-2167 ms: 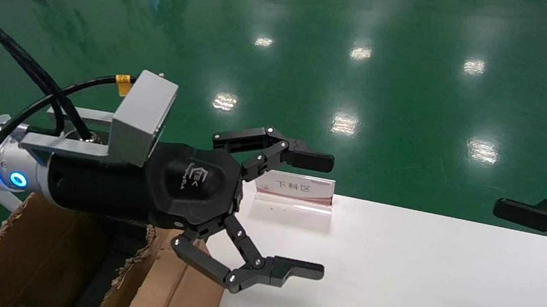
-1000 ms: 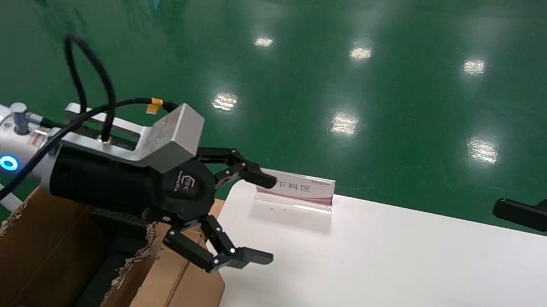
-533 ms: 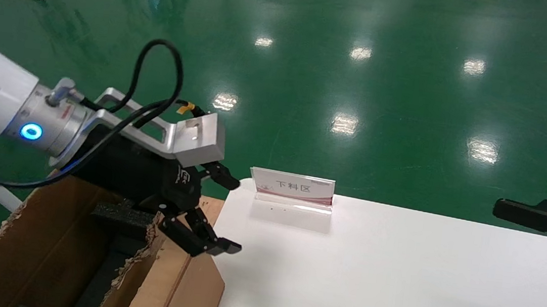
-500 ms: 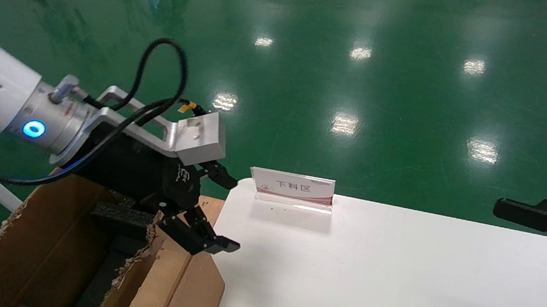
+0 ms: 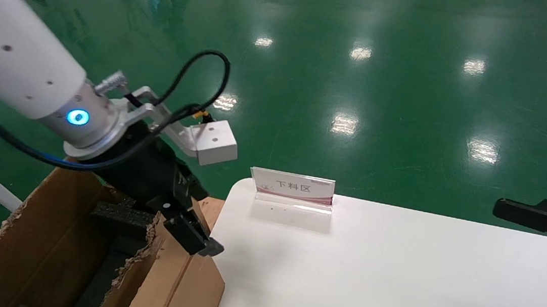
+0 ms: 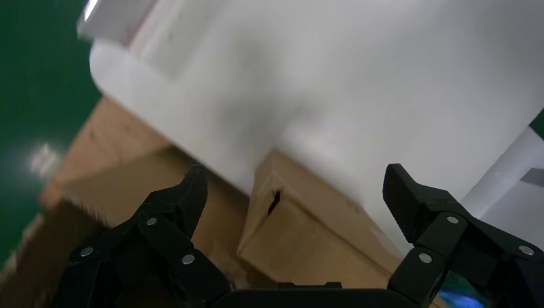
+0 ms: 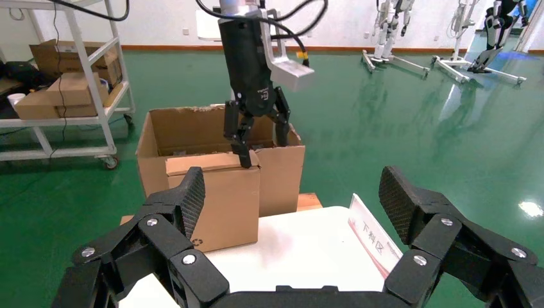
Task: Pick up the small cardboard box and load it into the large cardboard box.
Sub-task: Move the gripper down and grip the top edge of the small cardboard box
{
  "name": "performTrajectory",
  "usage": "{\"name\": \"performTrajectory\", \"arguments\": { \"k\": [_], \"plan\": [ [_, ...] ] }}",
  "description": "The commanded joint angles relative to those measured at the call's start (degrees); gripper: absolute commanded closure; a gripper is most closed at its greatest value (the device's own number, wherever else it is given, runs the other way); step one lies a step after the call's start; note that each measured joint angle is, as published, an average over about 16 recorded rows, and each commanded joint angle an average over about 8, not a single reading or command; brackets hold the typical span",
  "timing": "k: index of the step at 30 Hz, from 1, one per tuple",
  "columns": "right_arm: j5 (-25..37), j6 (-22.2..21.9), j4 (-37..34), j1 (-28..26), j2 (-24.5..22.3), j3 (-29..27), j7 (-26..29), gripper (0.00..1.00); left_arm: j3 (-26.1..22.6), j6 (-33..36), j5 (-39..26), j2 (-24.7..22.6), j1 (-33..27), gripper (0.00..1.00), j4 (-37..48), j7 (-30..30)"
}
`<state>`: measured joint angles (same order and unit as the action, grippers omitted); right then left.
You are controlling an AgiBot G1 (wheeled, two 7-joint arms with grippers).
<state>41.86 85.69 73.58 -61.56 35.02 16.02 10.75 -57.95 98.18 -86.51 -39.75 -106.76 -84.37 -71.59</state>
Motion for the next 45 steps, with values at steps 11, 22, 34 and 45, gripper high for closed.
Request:
{"name": "performTrajectory", "arguments": {
  "k": [11,22,34,45],
  "plan": [
    [0.0,0.0,0.0,0.0,0.0,0.0,0.0,0.0,-20.6,0.6,0.3,-7.9,-11.1,0.0,-0.1,-17.8],
    [0.0,0.0,0.0,0.0,0.0,0.0,0.0,0.0,-34.4,0.9,3.9,-11.8,-19.5,0.0,-0.3,-30.7],
    [0.0,0.0,0.0,0.0,0.0,0.0,0.0,0.0,-38.3,-0.5,6.8,-10.4,-21.1,0.0,-0.4,-35.4],
    [0.0,0.0,0.0,0.0,0.0,0.0,0.0,0.0,-39.2,-3.0,7.9,-7.9,-19.1,0.0,-0.4,-36.3]
  ]
}}
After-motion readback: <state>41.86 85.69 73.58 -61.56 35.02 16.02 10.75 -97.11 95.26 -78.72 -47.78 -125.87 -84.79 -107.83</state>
